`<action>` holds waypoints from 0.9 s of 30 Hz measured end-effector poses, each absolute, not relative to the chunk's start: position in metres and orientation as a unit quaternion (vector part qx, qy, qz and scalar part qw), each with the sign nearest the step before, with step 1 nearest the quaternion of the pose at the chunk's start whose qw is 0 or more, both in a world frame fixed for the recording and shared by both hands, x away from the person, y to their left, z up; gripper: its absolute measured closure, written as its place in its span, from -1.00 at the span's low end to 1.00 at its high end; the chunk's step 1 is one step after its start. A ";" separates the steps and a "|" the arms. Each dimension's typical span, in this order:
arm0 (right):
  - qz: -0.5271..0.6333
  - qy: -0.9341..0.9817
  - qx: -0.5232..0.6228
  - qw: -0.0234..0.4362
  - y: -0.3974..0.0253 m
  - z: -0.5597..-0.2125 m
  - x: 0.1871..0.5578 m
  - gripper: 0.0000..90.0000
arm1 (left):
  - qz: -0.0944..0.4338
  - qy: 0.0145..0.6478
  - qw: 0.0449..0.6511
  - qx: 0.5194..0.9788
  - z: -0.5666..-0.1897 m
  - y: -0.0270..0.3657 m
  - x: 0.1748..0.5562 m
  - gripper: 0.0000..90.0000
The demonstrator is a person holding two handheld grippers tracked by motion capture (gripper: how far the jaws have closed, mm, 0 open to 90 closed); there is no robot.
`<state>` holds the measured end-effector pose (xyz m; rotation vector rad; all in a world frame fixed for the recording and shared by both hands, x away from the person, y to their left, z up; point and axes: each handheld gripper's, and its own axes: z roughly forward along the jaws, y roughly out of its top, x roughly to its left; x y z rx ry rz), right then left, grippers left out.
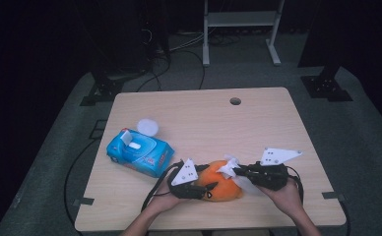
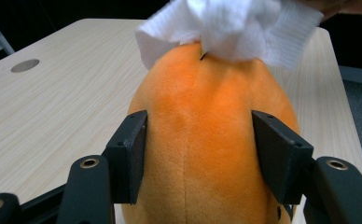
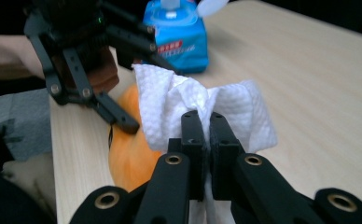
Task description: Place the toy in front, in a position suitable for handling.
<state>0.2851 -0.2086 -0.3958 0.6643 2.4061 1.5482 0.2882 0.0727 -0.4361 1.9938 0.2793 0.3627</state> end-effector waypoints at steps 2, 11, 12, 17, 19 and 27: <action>0.532 0.813 0.212 0.104 -0.204 -0.391 0.282 0.92 | 0.154 0.112 0.522 0.832 -0.436 0.069 0.286 -0.13; 0.505 0.828 0.231 0.075 -0.210 -0.409 0.289 0.92 | 0.108 0.131 0.542 0.823 -0.432 0.074 0.291 -0.46; 0.503 0.829 0.232 0.077 -0.210 -0.409 0.288 0.92 | 0.101 0.138 0.548 0.819 -0.432 0.075 0.292 -0.58; 0.500 0.830 0.235 0.082 -0.216 -0.409 0.288 0.92 | 0.056 0.169 0.534 0.827 -0.437 0.078 0.302 -0.46; 0.516 0.821 0.221 0.106 -0.213 -0.401 0.282 0.92 | 0.067 0.159 0.532 0.829 -0.436 0.077 0.301 -0.26; 0.508 0.833 0.188 0.114 -0.184 -0.399 0.275 0.93 | 0.159 0.105 0.513 0.837 -0.429 0.064 0.280 -0.04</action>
